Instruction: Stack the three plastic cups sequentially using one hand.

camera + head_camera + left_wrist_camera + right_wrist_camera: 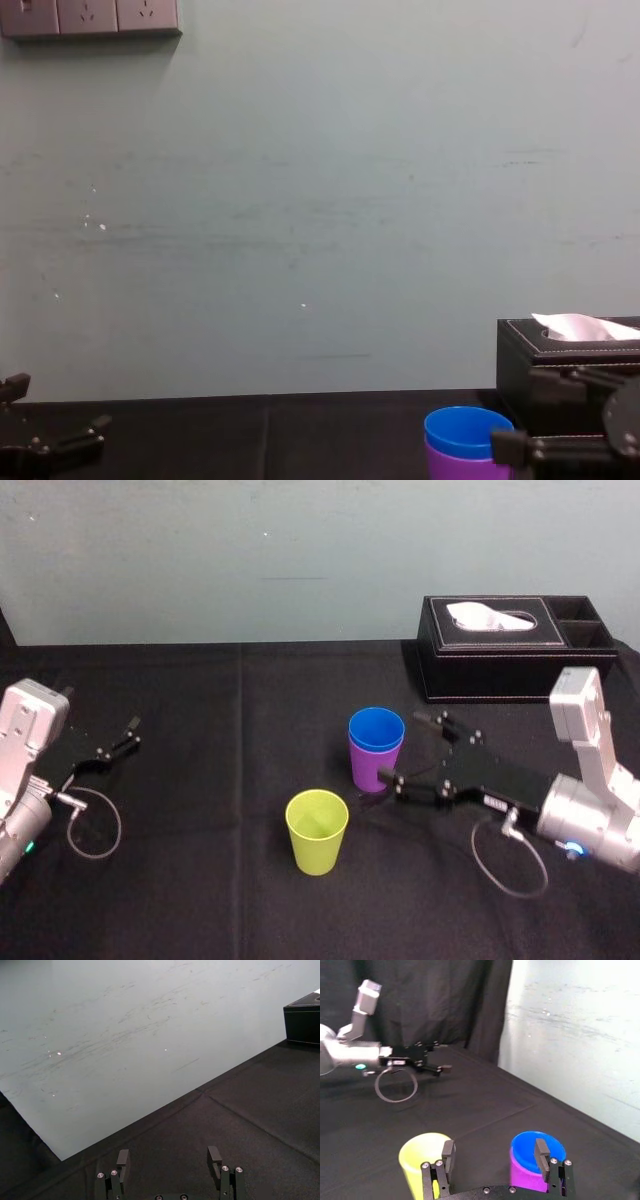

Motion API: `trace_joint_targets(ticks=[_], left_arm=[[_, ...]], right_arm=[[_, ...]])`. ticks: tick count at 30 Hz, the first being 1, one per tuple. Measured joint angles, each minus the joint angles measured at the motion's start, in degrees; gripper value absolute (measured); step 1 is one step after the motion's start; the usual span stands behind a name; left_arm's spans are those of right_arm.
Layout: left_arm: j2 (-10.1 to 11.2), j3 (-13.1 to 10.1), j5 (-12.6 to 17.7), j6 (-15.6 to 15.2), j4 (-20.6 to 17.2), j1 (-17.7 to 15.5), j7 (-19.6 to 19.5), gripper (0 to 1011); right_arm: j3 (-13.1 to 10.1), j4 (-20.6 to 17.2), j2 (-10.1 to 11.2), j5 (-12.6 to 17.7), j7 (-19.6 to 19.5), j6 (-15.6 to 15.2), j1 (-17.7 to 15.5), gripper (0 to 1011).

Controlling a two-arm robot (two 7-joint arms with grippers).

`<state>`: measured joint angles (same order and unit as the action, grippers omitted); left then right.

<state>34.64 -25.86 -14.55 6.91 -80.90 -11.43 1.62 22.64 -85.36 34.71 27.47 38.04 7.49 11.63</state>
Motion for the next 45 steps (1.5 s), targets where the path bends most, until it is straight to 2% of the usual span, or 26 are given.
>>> trace_joint_targets(ticks=[7, 17, 31, 36, 45], left_arm=[[0.00, 0.00, 0.00, 0.00, 0.00, 0.00, 0.00, 1010], [0.00, 0.00, 0.00, 0.00, 0.00, 0.00, 0.00, 1010], [0.00, 0.00, 0.00, 0.00, 0.00, 0.00, 0.00, 1010], [0.00, 0.00, 0.00, 0.00, 0.00, 0.00, 0.00, 1010], [0.00, 0.00, 0.00, 0.00, 0.00, 0.00, 0.00, 1010]], right_arm=[[0.36, -1.74, 1.48, -0.09, 1.09, 1.64, -3.09, 1003], [1.73, -2.04, 1.75, -1.96, 1.04, 1.97, -4.82, 1003], [3.68, -1.26, 0.64, -4.96, 0.46, 2.29, -5.05, 1003], [4.52, -0.30, -0.39, -6.48, -0.12, 2.14, -4.38, 1003], [5.48, 1.24, -1.71, -7.31, -0.11, 1.36, -3.12, 1003]])
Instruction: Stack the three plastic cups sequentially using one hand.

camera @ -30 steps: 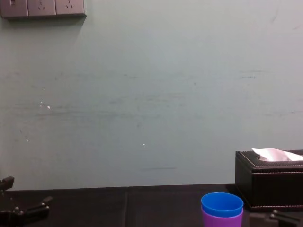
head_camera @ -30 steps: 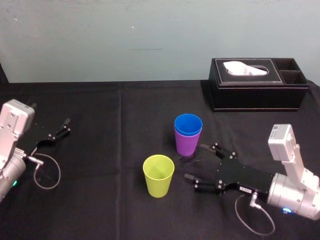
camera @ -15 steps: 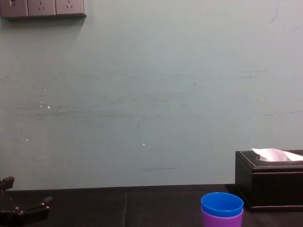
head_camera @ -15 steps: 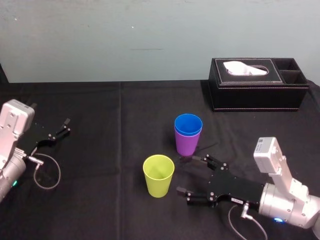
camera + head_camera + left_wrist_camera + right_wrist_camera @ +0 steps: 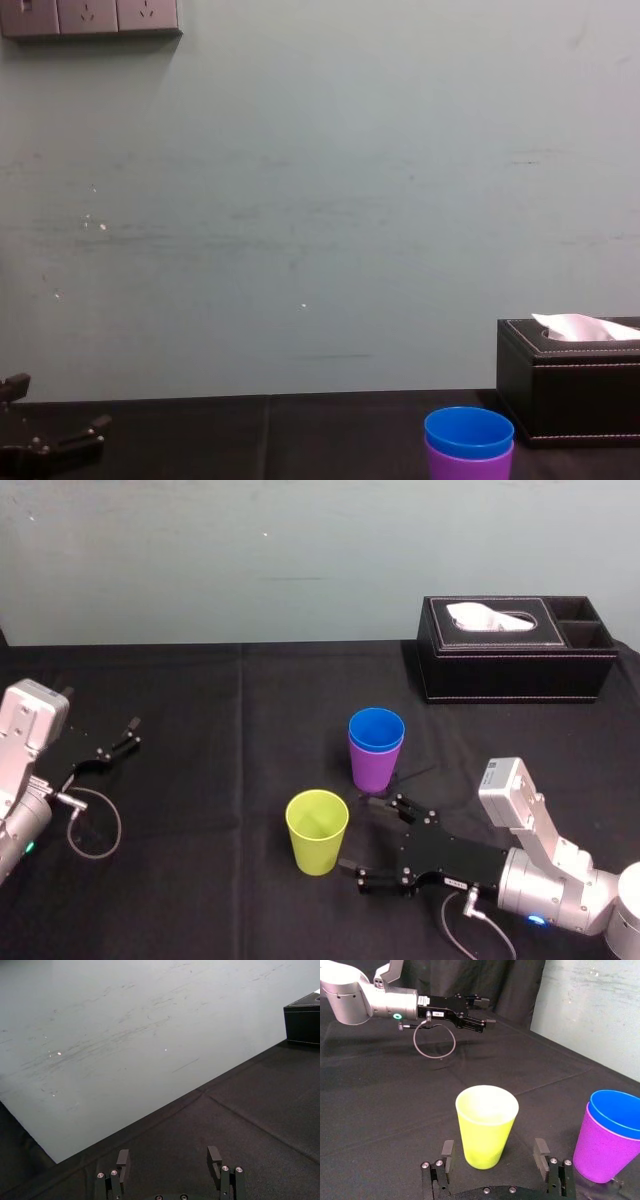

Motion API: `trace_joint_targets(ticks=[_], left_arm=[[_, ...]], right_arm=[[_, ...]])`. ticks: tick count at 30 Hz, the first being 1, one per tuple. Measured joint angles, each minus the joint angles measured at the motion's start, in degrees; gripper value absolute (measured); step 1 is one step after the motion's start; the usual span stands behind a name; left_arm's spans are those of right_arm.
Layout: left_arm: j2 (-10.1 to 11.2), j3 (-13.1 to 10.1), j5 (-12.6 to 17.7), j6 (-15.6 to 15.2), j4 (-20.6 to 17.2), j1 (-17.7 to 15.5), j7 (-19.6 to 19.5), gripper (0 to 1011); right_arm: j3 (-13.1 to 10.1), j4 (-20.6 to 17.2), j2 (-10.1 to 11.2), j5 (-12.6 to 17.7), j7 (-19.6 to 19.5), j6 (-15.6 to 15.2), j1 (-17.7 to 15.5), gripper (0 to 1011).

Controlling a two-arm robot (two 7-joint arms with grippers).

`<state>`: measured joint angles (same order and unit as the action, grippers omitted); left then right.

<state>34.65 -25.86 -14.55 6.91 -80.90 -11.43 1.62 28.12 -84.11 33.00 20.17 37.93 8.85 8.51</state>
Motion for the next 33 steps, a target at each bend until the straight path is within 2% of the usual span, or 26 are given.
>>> trace_joint_targets(ticks=[12, 33], left_arm=[[0.00, 0.00, 0.00, 0.00, 0.00, 0.00, 0.00, 1010], [0.00, 0.00, 0.00, 0.00, 0.00, 0.00, 0.00, 1010]], right_arm=[[0.99, 2.43, -1.50, 2.12, 1.80, -2.17, 2.06, 1003], [2.73, 4.25, -2.81, 3.04, 2.30, -2.81, 4.45, 1003]])
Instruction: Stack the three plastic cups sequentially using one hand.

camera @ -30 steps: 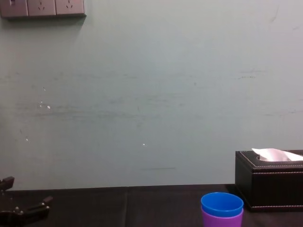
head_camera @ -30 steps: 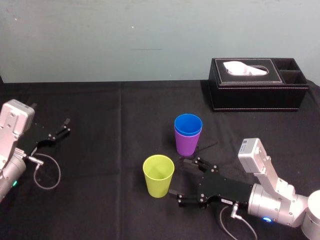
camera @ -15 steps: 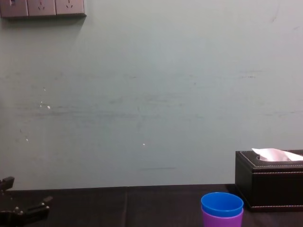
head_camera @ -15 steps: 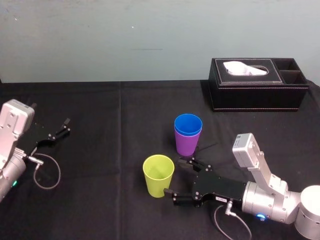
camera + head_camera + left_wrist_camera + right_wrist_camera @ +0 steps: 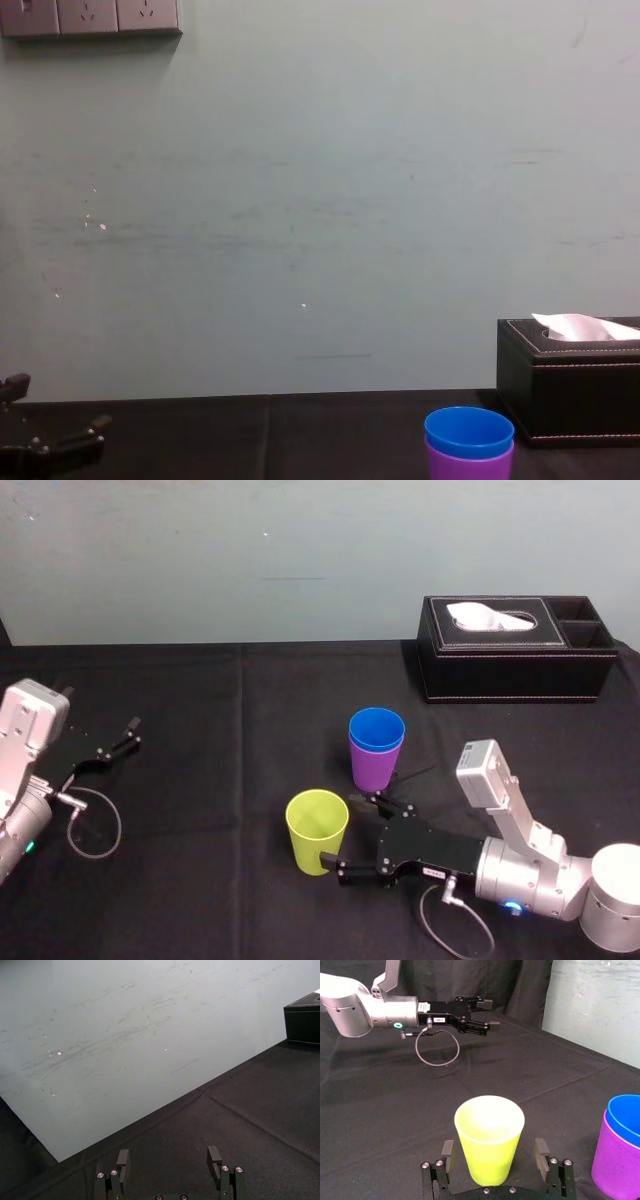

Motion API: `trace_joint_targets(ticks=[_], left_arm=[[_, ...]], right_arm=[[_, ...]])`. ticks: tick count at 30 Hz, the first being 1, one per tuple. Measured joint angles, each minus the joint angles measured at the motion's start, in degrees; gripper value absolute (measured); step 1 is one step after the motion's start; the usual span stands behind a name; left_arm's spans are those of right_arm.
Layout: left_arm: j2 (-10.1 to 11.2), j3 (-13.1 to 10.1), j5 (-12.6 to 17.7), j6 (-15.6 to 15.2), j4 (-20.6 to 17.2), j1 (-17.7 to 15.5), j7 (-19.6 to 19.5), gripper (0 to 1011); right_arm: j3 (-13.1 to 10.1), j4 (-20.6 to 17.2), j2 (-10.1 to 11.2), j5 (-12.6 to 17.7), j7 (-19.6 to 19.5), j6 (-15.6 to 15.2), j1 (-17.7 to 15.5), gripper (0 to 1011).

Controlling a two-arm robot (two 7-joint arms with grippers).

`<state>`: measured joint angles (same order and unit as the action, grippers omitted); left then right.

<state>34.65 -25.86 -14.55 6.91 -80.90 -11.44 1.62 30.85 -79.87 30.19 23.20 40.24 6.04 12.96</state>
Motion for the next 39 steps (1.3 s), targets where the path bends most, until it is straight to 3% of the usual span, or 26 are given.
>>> trace_joint_targets(ticks=[39], left_arm=[[0.00, 0.00, 0.00, 0.00, 0.00, 0.00, 0.00, 1010]], right_arm=[[2.60, 4.04, -3.17, -0.62, 0.19, -0.76, 3.77, 1003]])
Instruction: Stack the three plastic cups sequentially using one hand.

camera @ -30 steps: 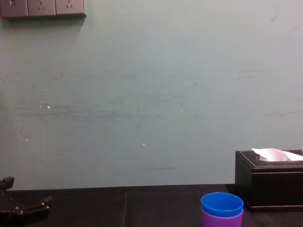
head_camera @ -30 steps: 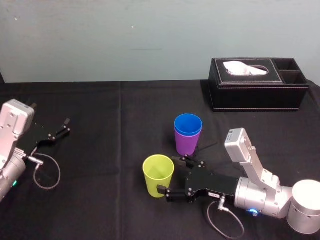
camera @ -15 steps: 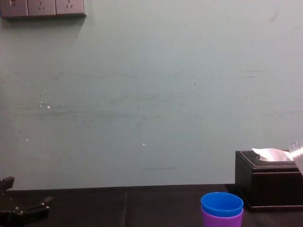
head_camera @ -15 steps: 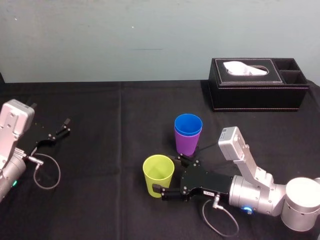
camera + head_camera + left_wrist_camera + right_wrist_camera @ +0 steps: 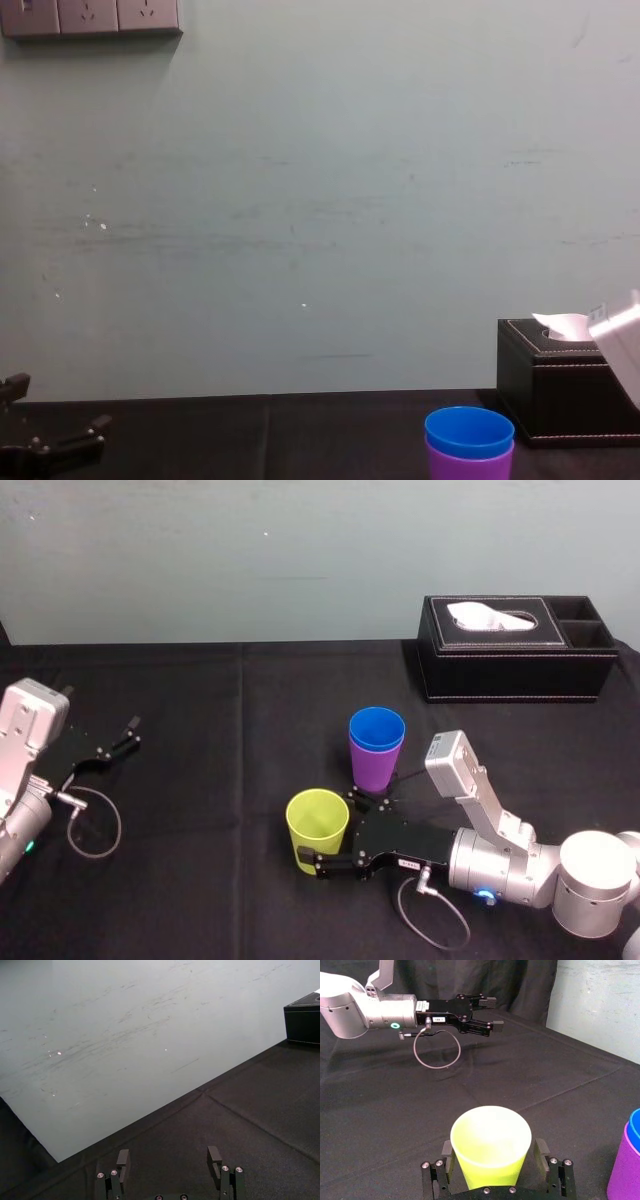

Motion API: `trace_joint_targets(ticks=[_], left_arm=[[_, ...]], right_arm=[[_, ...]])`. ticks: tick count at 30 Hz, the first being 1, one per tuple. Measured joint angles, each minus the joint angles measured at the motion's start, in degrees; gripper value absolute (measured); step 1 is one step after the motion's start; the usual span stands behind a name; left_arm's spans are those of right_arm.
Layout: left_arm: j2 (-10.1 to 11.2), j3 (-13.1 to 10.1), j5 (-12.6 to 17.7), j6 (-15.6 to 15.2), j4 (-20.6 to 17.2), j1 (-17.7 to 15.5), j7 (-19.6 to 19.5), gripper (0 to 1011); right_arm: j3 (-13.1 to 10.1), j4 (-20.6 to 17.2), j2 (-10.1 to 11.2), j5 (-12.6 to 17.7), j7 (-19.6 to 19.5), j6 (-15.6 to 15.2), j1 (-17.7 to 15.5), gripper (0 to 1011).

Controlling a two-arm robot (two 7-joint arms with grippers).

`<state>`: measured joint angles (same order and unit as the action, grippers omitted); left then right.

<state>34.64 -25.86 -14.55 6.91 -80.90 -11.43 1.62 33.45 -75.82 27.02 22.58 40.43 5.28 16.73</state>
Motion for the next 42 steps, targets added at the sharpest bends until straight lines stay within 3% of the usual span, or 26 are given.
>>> trace_joint_targets(ticks=[12, 23, 42], left_arm=[[0.00, 0.00, 0.00, 0.00, 0.00, 0.00, 0.00, 1010], [0.00, 0.00, 0.00, 0.00, 0.00, 0.00, 0.00, 1010], [0.00, 0.00, 0.00, 0.00, 0.00, 0.00, 0.00, 1010]], right_arm=[[-0.08, -0.11, 0.11, 0.01, 0.00, 0.05, -0.11, 994], [-0.14, -0.19, 0.16, 0.01, 0.00, 0.11, -0.17, 759], [-0.15, -0.26, 0.20, 0.01, 0.00, 0.13, -0.20, 734]])
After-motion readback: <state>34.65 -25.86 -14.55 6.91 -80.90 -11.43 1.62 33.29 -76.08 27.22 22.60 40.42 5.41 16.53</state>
